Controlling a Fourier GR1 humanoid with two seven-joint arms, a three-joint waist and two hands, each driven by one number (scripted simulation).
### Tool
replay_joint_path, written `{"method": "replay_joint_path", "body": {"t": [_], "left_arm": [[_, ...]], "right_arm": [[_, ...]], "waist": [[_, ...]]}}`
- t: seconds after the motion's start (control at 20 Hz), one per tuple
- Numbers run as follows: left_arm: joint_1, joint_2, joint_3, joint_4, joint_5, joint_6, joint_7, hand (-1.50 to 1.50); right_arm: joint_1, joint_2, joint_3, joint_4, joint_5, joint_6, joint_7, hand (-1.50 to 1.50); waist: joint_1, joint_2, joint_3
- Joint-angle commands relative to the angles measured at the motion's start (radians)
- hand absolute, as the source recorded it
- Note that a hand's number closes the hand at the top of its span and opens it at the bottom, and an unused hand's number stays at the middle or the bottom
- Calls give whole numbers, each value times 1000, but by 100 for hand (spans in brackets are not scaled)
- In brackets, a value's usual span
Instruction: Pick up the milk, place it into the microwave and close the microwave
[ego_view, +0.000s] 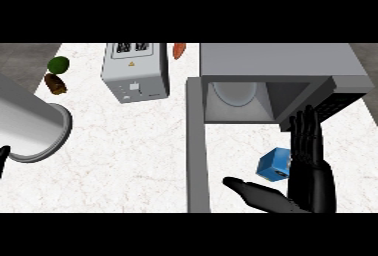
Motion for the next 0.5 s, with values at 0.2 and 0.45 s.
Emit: {"method": "replay_joint_path", "body": {"t": [0.2,0.45], "left_arm": [[21,-22,10,-47,1,-20,28,-150],[65,-50,11,0,-35,-86,-63,-150]], "right_arm": [[87,-40,-137,96,-137,72,-161,-150],[202,-7,-141,255,-187,110,-406,-150]], "waist": [[-1,0,0],[-2,0,0]]}}
